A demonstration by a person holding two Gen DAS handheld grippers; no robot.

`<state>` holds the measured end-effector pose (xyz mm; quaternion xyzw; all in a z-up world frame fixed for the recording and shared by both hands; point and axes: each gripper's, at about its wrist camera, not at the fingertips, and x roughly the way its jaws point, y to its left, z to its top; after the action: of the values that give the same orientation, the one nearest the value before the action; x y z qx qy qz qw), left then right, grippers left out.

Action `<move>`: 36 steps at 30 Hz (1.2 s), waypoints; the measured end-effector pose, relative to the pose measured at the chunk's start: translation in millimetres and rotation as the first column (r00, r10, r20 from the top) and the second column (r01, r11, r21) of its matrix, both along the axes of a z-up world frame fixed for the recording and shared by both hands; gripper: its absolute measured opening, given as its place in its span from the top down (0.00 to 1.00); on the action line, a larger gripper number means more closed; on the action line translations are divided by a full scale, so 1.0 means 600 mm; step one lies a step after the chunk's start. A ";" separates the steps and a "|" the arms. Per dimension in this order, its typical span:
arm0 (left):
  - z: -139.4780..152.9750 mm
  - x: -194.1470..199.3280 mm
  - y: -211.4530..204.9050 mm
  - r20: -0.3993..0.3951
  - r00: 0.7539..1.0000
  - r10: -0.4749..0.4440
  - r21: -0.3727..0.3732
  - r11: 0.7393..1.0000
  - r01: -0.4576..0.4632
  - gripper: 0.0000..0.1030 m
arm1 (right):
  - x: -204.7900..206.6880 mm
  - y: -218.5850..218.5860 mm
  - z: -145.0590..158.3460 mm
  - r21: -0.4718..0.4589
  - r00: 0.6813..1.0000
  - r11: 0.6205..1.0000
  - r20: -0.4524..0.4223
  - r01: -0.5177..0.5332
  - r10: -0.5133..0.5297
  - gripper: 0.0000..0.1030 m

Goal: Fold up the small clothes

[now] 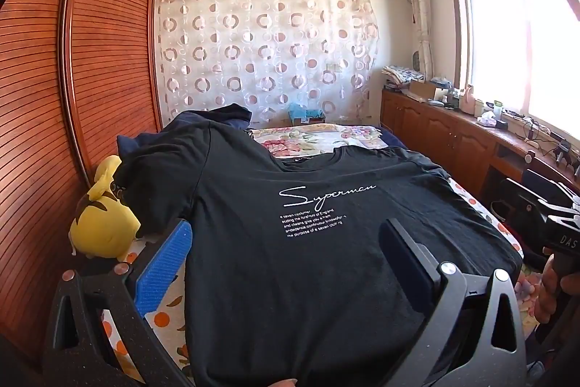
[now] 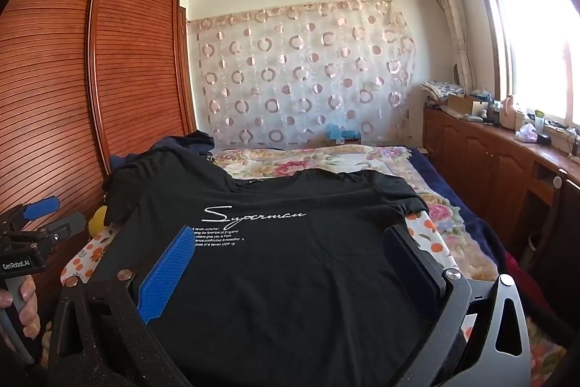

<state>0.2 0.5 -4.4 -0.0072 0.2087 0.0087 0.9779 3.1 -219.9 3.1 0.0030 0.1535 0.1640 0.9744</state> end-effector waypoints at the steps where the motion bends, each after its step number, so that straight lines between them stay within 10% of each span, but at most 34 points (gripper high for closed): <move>1: -0.001 0.000 0.000 0.001 1.000 0.000 0.001 1.000 0.000 0.00 | 0.000 0.000 0.000 0.000 1.000 1.000 0.000 0.001 -0.001 0.00; 36: 0.008 -0.003 0.004 0.006 1.000 0.002 0.004 1.000 -0.002 0.00 | -0.002 0.001 -0.001 -0.005 1.000 1.000 0.004 0.004 -0.004 0.00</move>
<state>-1.4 2.8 0.5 -0.0056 0.2059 0.0101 0.9785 2.0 -219.5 2.6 0.0008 0.1520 0.1619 0.9750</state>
